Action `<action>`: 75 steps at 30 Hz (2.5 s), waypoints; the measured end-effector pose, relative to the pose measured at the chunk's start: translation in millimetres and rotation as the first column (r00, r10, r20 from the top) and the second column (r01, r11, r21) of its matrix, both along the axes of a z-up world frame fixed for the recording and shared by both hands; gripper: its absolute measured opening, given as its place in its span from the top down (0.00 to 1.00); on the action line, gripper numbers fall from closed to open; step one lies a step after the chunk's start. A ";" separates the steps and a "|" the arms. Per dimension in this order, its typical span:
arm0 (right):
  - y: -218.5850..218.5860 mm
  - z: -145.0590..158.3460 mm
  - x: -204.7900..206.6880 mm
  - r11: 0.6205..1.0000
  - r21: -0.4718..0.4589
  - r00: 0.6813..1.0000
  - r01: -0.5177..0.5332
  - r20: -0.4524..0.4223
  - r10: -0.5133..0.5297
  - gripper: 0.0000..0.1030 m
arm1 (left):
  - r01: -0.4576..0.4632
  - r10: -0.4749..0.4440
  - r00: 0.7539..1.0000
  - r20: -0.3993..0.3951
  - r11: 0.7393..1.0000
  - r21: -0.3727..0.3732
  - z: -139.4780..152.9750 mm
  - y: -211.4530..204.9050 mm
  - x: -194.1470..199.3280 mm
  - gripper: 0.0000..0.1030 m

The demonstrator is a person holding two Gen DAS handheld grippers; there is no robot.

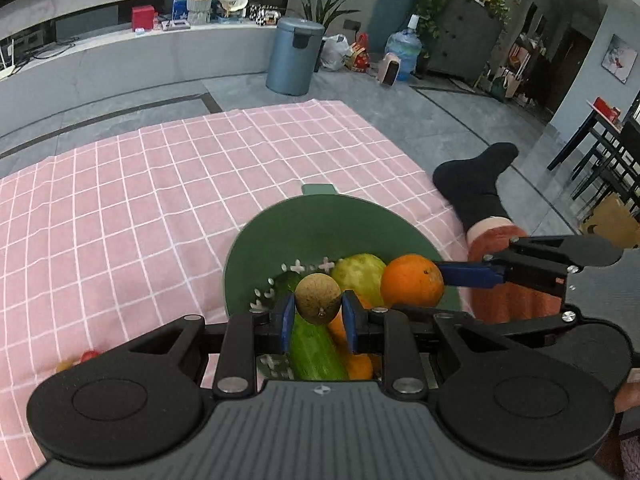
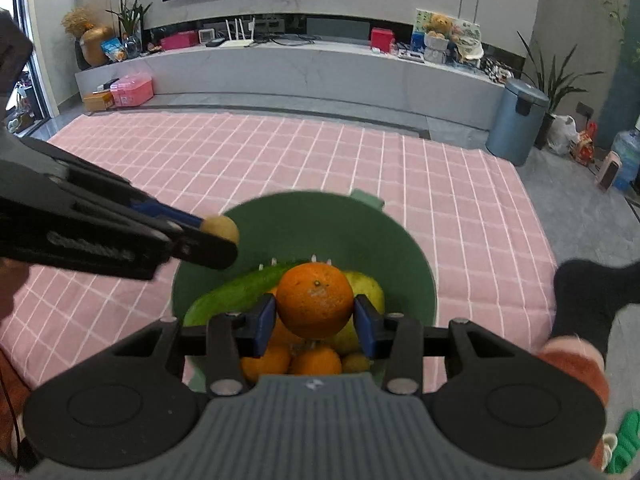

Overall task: Organize fruits
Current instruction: 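Carry the brown fruit and orange in both tools over the colander, then open both tools to drop the brown fruit and orange into the colander, then grasp the last brown fruit with the left tool while the right tool grasps the red fruit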

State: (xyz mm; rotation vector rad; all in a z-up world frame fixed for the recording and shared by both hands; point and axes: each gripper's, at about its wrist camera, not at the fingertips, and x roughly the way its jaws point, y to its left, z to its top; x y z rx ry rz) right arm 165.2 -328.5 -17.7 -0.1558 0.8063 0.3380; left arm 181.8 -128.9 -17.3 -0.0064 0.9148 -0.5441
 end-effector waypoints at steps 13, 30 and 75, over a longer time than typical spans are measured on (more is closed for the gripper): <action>15.5 -39.9 71.9 0.988 -0.074 0.990 -0.138 -0.017 0.137 0.62 | 0.007 -0.003 0.999 -0.052 0.997 0.075 -21.4 -1.6 33.5 0.73; 13.4 -47.5 64.9 0.988 -0.080 0.992 -0.130 -0.009 0.129 0.56 | 0.016 -0.006 0.998 -0.070 0.989 0.146 -36.4 -13.8 43.2 0.68; 140.8 -13.8 -75.3 0.998 0.045 0.974 -0.046 0.226 0.035 0.46 | -0.260 0.237 0.946 0.222 0.962 0.080 10.4 123.2 -79.3 0.48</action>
